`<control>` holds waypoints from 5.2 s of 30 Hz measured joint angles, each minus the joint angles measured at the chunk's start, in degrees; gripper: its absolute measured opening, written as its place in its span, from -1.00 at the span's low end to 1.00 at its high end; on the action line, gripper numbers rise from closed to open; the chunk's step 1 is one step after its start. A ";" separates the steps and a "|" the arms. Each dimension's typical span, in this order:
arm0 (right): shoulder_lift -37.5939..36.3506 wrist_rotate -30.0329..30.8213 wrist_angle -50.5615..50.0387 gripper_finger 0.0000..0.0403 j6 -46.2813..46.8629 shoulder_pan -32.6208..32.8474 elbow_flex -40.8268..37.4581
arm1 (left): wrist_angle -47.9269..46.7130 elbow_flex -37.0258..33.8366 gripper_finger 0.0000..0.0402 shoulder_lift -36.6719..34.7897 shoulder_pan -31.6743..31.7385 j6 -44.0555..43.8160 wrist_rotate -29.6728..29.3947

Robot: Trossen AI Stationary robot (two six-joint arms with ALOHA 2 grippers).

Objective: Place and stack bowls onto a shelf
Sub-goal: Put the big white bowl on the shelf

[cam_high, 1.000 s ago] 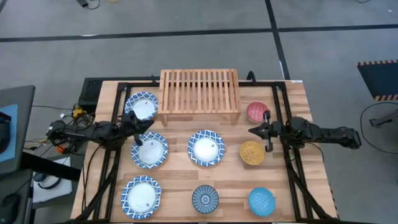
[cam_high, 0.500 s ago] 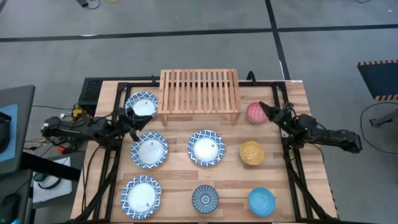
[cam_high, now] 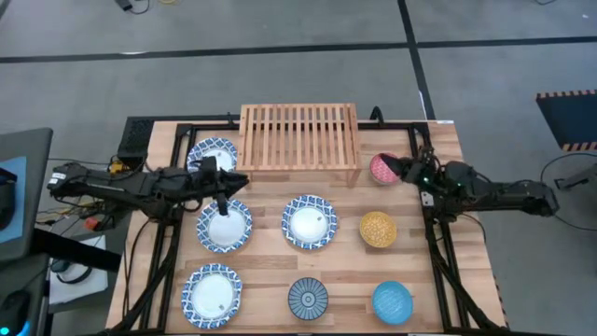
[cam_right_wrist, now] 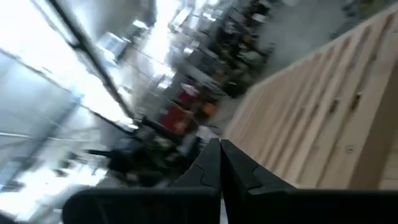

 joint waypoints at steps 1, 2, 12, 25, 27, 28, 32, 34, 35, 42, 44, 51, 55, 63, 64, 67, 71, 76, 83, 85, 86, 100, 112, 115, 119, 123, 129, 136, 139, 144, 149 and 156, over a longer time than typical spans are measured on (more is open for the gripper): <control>1.94 0.15 -1.63 -0.87 -0.38 0.15 1.69 | -1.61 1.41 -0.58 0.75 0.10 -0.02 -0.06; 3.83 0.15 -3.38 -0.84 0.35 0.17 3.38 | -3.97 2.99 -0.53 1.44 0.10 -0.09 -0.12; 19.59 -0.23 -38.28 -0.91 10.67 -1.45 23.10 | -25.29 13.44 -0.23 4.34 0.10 -8.04 -0.28; 31.81 -3.26 -69.84 -0.75 10.26 -16.40 33.36 | -25.62 13.47 -0.23 4.36 0.08 -10.27 -1.59; 33.26 -4.51 -71.22 -0.74 7.79 -19.54 33.36 | -25.69 13.46 -0.23 4.36 0.08 -10.54 -1.21; 33.93 -5.27 -71.18 -0.72 5.91 -21.07 33.35 | -25.69 13.48 -0.23 4.36 0.08 -10.57 -1.14; 36.20 -9.93 -70.32 -0.53 -1.01 -28.21 33.36 | -25.70 13.48 -0.23 4.36 0.06 -10.54 -1.89; 37.34 -12.04 -70.23 -0.38 -3.47 -31.15 33.36 | -25.70 13.48 -0.23 4.36 0.08 -10.45 -2.33; 37.82 -12.93 -70.23 -0.30 -4.25 -32.33 33.36 | -25.70 13.48 -0.23 4.36 0.08 -10.45 -2.51; 39.04 -19.56 -64.28 0.07 -12.61 -34.31 33.39 | -25.40 13.48 -0.23 4.36 0.06 -15.01 -9.42; 39.06 -18.73 -62.14 0.08 -12.73 -33.86 33.40 | -24.83 13.48 -0.23 4.36 0.08 -17.25 -12.80; 40.50 -11.33 -61.92 0.06 -13.08 -36.06 33.42 | -19.79 13.52 -0.23 7.01 1.35 -15.35 -18.07; 41.09 -11.07 -62.88 0.07 -16.13 -35.94 33.42 | -16.76 13.52 -0.22 10.62 1.42 -16.28 -23.46; 41.14 -11.87 -68.36 0.07 -10.90 -37.71 33.40 | -12.51 13.50 -0.14 15.59 1.46 -16.39 -22.82; 41.37 -11.89 -68.93 0.07 -9.87 -38.22 33.40 | -12.45 13.50 -0.12 15.75 1.46 -16.37 -22.75; 42.45 -12.81 -70.08 0.07 -9.08 -38.72 33.40 | -12.23 13.50 -0.07 15.61 1.89 -15.86 -22.29; 43.47 -13.72 -73.01 0.07 -8.11 -37.05 33.29 | -12.26 13.50 -0.04 14.74 3.73 -13.89 -16.32; 43.69 -13.61 -74.28 0.06 -5.36 -34.93 28.96 | -12.44 13.50 -0.08 14.43 3.57 -13.16 -14.82; 43.54 -16.84 -73.83 -0.04 0.77 -28.21 25.74 | -12.43 13.50 -0.13 14.57 3.45 -14.40 -13.97; 43.54 -16.83 -73.79 -0.06 2.50 -25.90 25.75 | -12.85 13.50 -0.13 14.57 3.45 -14.43 -13.83; 43.54 -16.81 -73.70 -0.06 3.02 -25.04 25.75 | -13.74 13.50 -0.13 14.57 3.45 -14.75 -13.61; 42.03 -18.35 -72.01 -0.07 4.99 -18.18 27.37 | -55.20 13.44 -0.14 18.46 -0.19 -45.36 1.89; 40.90 -12.41 -70.92 -0.07 -2.47 -18.41 39.22 | -56.63 2.09 -0.14 19.54 9.17 -40.10 18.10; 40.94 -12.28 -70.60 -0.07 -4.04 -19.05 40.53 | -56.45 1.06 -0.14 19.49 10.06 -38.27 19.65; 40.94 -12.25 -70.56 -0.07 -4.66 -19.55 40.90 | -57.12 0.98 -0.14 19.49 10.52 -34.52 18.69; 40.94 -12.20 -70.55 -0.07 -5.08 -19.51 40.92 | -56.64 0.87 -0.14 19.46 11.19 -31.77 18.63; 40.94 -12.20 -70.24 -0.07 -5.19 -19.48 40.92 | -49.55 -4.76 -0.14 19.46 12.19 -32.64 21.25; 40.94 -12.16 -70.20 -0.07 -5.25 -18.59 40.92 | -48.08 -5.32 -0.25 19.40 12.17 -33.97 25.04; 40.94 -11.99 -70.14 -0.07 -5.25 -18.66 40.92 | -47.82 -3.90 -0.46 19.22 12.17 -33.16 25.09; 40.94 -11.83 -68.86 -0.07 -5.71 -19.30 40.92 | -47.72 -1.80 -0.89 19.22 12.17 -30.39 25.35; 40.94 -11.88 -68.80 -0.07 -6.24 -19.48 40.92 | -48.22 0.87 -0.94 19.22 12.17 -30.28 26.95; 40.94 -12.17 -68.50 -0.07 -8.05 -19.76 40.92 | -52.11 11.65 -0.98 19.22 11.75 -28.25 30.97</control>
